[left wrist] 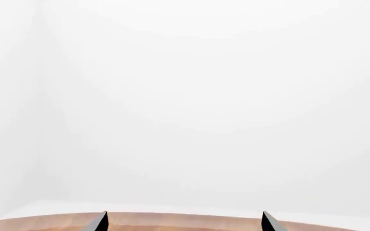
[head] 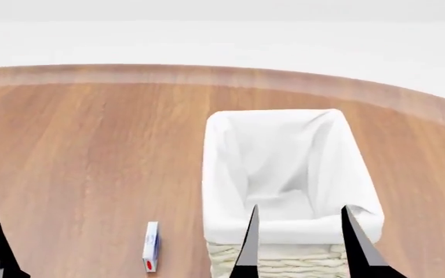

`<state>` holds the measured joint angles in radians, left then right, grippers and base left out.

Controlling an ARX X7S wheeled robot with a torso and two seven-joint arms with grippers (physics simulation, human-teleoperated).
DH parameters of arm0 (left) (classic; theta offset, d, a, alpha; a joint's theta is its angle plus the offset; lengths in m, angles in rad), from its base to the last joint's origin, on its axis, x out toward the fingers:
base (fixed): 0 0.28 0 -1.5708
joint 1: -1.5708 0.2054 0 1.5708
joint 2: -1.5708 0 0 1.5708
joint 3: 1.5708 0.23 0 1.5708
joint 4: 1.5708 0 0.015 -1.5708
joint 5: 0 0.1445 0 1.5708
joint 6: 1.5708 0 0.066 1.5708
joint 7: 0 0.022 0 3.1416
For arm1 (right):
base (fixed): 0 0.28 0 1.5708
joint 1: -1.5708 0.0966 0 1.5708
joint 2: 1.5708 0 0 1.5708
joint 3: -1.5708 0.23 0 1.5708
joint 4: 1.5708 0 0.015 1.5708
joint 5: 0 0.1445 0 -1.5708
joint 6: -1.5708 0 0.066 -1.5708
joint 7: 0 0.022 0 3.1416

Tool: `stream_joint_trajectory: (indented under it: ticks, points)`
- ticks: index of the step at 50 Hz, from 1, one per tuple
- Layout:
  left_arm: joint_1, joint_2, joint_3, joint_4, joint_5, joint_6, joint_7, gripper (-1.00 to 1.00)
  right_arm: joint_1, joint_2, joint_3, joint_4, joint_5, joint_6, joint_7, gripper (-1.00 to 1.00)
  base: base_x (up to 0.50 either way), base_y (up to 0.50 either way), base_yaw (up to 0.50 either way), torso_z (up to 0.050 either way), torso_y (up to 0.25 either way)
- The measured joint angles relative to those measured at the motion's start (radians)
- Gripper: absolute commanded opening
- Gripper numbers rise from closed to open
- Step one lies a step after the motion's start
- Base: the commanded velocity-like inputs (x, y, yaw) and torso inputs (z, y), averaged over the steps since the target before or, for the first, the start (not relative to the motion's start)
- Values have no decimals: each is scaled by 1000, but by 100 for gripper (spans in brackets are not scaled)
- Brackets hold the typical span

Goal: Pick up the ketchup, and put it in the basket.

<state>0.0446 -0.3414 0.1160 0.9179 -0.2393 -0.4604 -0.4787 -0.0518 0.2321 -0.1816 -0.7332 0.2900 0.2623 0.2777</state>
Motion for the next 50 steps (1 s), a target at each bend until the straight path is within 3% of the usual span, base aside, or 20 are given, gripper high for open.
stream_joint_trajectory:
  ticks: [17, 50]
  points:
    - [0, -10, 0, -1, -9, 3, -9, 100, 5, 13, -14, 10, -8, 17, 36, 100, 59, 0, 20, 0, 1]
    - [-3, -21, -1, 0, -31, 0, -30, 100, 4, 52, -69, 16, -17, -6, 48, 100, 0, 0, 500, 0, 0]
